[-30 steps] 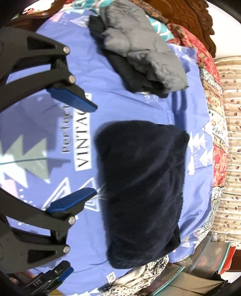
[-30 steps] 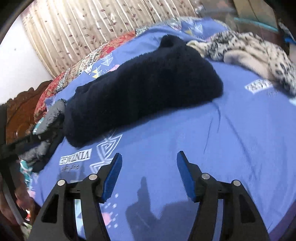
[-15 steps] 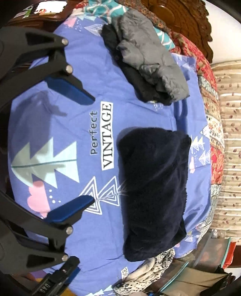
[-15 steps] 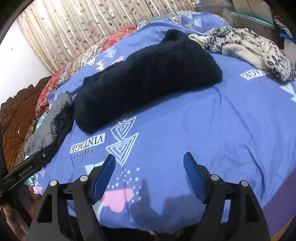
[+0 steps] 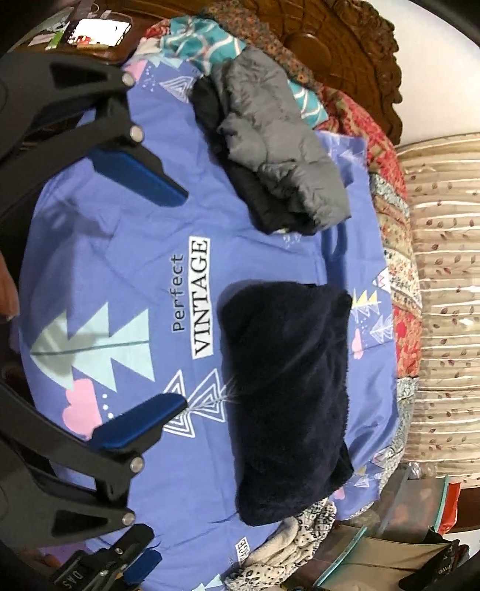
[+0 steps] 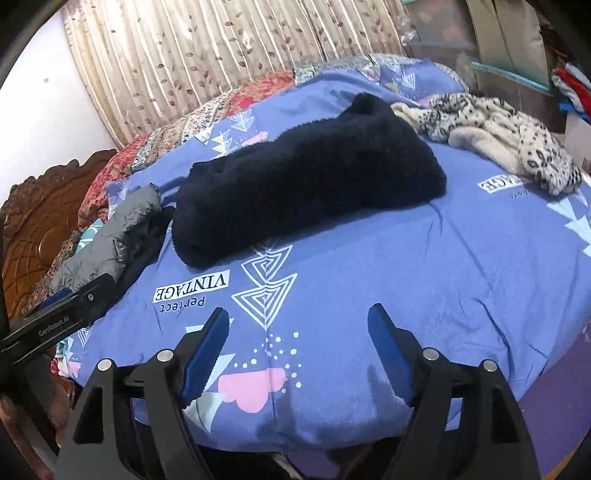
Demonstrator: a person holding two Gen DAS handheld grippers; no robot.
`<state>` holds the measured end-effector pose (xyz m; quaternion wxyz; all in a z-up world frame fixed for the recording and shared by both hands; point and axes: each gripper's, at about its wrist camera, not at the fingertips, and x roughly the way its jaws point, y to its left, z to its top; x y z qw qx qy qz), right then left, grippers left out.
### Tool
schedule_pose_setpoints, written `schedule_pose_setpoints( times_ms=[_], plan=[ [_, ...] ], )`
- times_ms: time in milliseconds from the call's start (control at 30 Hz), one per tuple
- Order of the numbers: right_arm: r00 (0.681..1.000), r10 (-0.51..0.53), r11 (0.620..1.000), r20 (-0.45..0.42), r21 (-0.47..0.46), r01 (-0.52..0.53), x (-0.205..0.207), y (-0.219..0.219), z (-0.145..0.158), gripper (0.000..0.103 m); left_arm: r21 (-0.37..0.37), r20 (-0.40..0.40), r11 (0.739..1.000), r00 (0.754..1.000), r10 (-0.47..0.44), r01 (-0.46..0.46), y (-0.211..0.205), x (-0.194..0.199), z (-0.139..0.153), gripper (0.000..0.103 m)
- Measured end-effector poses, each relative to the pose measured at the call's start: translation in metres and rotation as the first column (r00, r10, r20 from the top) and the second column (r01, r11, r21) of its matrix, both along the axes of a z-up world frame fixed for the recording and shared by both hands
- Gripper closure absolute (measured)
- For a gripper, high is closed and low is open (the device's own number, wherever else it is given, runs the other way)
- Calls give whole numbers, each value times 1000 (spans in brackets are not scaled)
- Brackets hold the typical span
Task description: Fold large clothes
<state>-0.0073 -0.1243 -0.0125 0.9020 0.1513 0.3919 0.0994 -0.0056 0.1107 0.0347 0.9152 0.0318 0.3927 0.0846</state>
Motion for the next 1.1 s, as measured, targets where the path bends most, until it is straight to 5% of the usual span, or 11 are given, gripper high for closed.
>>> schedule_pose_setpoints(
  times_ms=[600,1100],
  plan=[
    [1000,17,1000,-25,10,-17,2,3,-8,9,-4,-33,1000,999,-28,28,-9,-9,-8,6],
    [993,4,1000,-121,7,-3,5,6,-26,9,-46,-169,996,982,-80,74,-26,-20,-44,6]
  ],
)
